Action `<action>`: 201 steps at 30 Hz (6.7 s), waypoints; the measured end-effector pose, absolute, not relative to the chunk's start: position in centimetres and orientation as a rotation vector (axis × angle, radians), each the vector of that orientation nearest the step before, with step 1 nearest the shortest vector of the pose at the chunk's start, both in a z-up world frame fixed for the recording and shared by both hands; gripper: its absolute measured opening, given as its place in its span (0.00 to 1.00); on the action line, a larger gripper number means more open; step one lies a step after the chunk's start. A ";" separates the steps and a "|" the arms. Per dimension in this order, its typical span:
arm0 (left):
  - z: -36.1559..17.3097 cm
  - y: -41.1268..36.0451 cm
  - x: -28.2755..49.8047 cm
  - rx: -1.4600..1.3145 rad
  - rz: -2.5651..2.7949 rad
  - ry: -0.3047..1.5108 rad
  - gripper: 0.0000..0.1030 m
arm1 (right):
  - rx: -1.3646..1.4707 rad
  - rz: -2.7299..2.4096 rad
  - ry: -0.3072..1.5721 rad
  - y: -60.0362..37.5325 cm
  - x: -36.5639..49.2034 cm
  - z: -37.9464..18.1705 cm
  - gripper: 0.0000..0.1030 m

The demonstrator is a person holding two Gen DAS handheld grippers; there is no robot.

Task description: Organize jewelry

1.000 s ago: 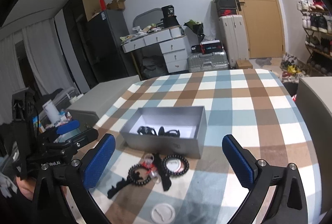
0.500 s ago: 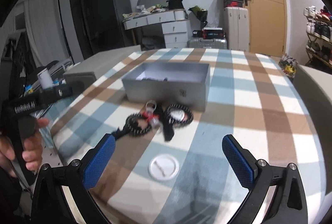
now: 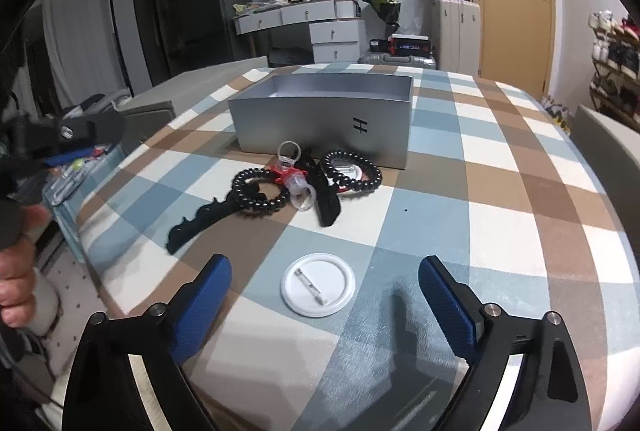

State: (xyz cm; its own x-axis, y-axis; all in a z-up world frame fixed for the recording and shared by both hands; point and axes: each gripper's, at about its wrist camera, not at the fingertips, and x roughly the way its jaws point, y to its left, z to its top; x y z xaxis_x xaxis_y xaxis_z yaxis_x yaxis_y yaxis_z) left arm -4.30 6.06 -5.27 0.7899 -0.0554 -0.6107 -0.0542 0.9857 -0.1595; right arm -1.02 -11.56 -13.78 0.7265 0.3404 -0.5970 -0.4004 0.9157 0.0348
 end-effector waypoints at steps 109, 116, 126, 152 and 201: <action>-5.1 0.0 0.5 0.117 -0.369 0.703 0.06 | 0.125 0.454 0.609 -17.8 -0.4 -8.6 0.40; -3.6 1.3 1.7 0.043 -0.339 0.657 0.06 | 0.179 0.507 0.587 -17.3 2.7 -6.2 0.40; -2.3 3.3 5.1 0.017 -0.265 0.609 0.06 | 0.200 0.578 0.590 -15.0 8.6 -3.7 0.40; -5.5 4.3 11.9 -0.035 -0.332 0.774 0.06 | 0.210 0.690 0.729 -11.0 19.2 -7.5 0.40; -4.5 5.6 4.6 -0.064 -0.158 0.665 0.91 | 0.145 0.528 0.530 -13.6 6.6 -5.6 1.00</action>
